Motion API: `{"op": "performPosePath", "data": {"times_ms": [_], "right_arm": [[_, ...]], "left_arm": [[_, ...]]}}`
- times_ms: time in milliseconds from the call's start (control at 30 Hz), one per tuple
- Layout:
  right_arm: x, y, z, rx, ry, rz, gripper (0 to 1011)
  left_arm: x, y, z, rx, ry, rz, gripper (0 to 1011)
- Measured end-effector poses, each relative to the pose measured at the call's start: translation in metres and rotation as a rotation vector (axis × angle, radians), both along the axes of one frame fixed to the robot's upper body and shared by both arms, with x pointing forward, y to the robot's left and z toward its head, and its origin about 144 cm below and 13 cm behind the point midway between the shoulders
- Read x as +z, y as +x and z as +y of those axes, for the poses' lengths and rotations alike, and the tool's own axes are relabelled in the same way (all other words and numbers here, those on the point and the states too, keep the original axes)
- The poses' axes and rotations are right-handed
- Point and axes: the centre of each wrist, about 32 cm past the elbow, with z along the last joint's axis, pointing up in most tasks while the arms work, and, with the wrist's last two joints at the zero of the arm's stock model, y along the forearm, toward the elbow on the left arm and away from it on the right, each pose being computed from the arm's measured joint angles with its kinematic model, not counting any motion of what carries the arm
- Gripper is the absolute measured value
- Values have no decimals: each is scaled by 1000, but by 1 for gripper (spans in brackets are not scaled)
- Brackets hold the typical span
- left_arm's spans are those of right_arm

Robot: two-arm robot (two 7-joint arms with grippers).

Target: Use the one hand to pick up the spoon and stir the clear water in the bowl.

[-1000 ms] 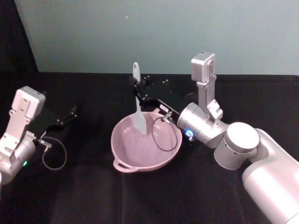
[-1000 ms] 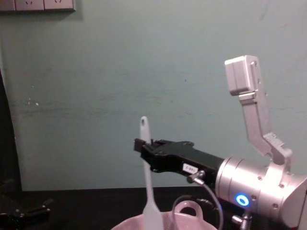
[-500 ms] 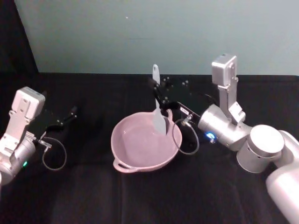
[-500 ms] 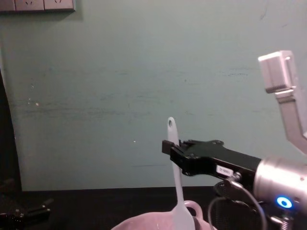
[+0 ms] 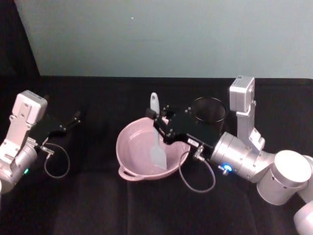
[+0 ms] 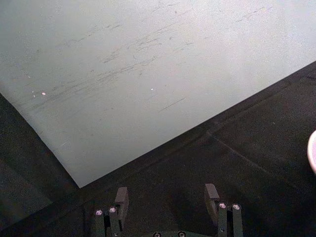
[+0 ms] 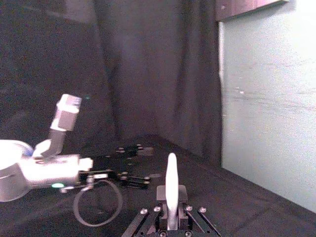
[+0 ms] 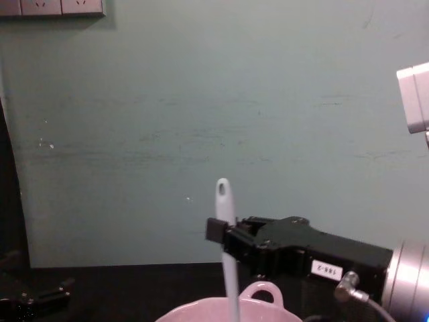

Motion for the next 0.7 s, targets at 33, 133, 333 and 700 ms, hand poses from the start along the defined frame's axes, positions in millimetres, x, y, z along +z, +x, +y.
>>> {"op": "performPosePath", "data": {"times_ms": [33,133,333,700], "right_arm": [[0,-3,3,15,2,3,113],[-1,-5,7,29,4,7,113],[-3,-3,23,56,17,19,113],[-8,20,50,10,51,15,113]], "left_arm": [[0,0,0,0,0,0,1011],[0,0,0,0,0,0,1011],[0,0,0,0,0,0,1011],[0,0,0,0,0,0,1011]]}}
